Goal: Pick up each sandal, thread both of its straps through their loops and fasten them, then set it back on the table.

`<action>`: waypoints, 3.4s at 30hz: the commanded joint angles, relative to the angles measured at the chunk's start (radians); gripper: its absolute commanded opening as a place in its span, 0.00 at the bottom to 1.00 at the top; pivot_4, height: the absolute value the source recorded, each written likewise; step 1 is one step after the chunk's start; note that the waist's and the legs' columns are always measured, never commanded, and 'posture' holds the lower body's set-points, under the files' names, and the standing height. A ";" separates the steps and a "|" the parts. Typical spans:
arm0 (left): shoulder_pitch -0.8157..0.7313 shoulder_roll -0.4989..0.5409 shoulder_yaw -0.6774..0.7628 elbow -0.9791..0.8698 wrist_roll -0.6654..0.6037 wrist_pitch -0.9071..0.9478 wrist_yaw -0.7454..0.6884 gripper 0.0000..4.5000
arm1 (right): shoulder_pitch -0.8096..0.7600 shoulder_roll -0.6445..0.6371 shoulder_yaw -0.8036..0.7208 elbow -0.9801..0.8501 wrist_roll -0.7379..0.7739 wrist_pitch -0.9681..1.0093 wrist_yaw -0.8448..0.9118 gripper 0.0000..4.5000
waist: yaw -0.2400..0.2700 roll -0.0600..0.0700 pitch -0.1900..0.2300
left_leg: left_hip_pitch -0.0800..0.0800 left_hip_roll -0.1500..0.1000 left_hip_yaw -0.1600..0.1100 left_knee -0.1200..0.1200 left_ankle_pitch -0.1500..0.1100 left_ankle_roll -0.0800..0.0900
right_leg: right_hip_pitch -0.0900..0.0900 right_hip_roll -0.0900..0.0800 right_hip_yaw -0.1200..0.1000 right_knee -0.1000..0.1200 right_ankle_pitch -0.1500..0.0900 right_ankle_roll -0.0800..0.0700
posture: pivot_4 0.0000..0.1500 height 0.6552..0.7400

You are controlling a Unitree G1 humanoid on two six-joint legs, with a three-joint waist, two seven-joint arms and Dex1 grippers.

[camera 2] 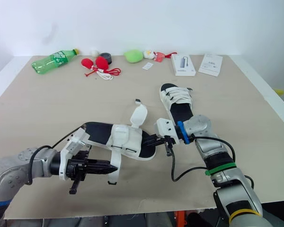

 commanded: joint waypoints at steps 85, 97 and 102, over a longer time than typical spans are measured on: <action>-0.082 -0.024 -0.031 0.103 0.076 -0.338 0.099 0.02 | -0.021 -0.022 0.020 0.046 -0.041 -0.018 0.022 0.00 | 0.003 -0.002 -0.003 | 0.001 0.004 0.012 0.001 -0.001 0.005 | 0.001 -0.001 0.004 0.000 0.001 0.002 | 1.00 1.00; -0.181 -0.162 0.009 0.279 0.130 -0.270 0.201 0.02 | -0.023 -0.029 0.013 0.050 -0.041 -0.028 0.019 0.00 | 0.003 -0.003 -0.003 | 0.001 0.004 0.011 0.002 0.000 0.005 | 0.001 0.000 0.004 0.000 0.002 0.003 | 1.00 1.00; -0.222 -0.196 -0.004 0.295 0.154 -0.270 0.183 0.02 | -0.022 -0.027 0.012 0.051 -0.041 -0.034 0.015 0.00 | 0.003 -0.003 -0.003 | 0.001 0.004 0.011 0.002 0.000 0.005 | 0.001 0.000 0.004 0.000 0.002 0.003 | 1.00 1.00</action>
